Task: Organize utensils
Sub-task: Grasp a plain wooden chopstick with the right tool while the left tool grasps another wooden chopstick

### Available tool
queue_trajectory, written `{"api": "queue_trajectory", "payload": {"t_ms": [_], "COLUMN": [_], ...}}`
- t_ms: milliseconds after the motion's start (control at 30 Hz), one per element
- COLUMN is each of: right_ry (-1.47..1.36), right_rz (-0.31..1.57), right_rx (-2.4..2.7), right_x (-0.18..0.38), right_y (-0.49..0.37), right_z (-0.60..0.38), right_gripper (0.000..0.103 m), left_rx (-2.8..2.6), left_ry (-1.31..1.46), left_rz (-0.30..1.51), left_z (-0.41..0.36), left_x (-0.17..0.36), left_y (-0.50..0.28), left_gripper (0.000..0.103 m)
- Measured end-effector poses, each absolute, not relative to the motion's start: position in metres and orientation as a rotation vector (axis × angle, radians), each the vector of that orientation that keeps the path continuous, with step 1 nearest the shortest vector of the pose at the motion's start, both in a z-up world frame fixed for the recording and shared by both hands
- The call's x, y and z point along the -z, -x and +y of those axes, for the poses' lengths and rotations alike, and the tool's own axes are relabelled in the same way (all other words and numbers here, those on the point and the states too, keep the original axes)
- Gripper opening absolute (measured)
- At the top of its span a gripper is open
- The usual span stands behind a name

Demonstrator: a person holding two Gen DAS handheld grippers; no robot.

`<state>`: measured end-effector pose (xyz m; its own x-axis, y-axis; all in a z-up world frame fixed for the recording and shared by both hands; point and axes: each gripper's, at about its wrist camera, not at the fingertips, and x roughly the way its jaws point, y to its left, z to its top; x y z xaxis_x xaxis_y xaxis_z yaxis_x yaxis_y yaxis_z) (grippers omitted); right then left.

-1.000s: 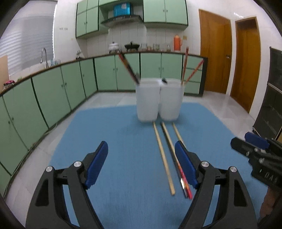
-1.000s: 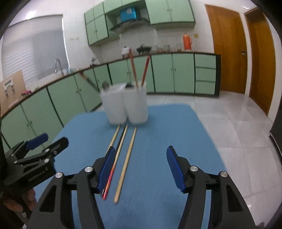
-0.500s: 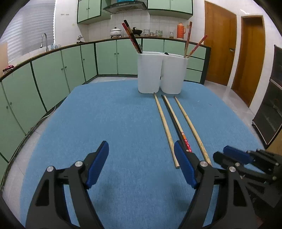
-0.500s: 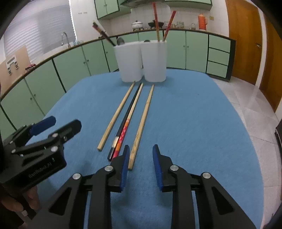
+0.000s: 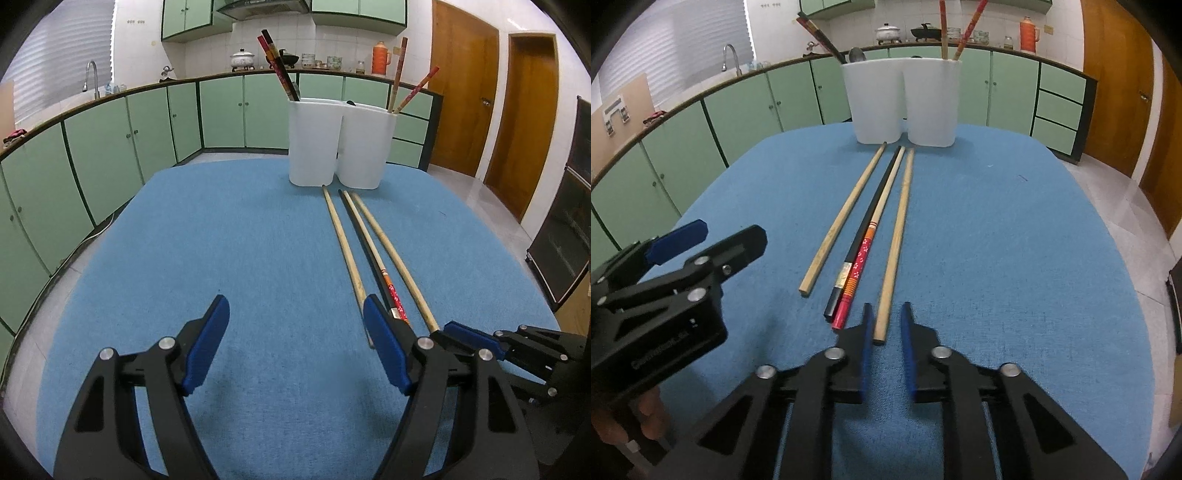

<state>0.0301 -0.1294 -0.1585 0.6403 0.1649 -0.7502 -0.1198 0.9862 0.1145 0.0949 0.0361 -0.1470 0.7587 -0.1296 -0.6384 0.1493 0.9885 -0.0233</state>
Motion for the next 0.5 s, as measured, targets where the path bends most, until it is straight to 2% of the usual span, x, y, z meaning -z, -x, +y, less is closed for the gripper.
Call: {"api": "queue_trajectory", "payload": {"t_ms": [500], "right_ry": [-0.17], "right_rz": [0.85], "right_rx": [0.019], "right_x": [0.16], "right_y": [-0.038], "right_z": [-0.181], "right_gripper": [0.007], "left_rx": [0.213], "left_ry": [-0.041], "left_rz": [0.722], "left_z": [0.021], "left_x": [0.151], "left_y": [-0.093], "left_gripper": [0.07]}}
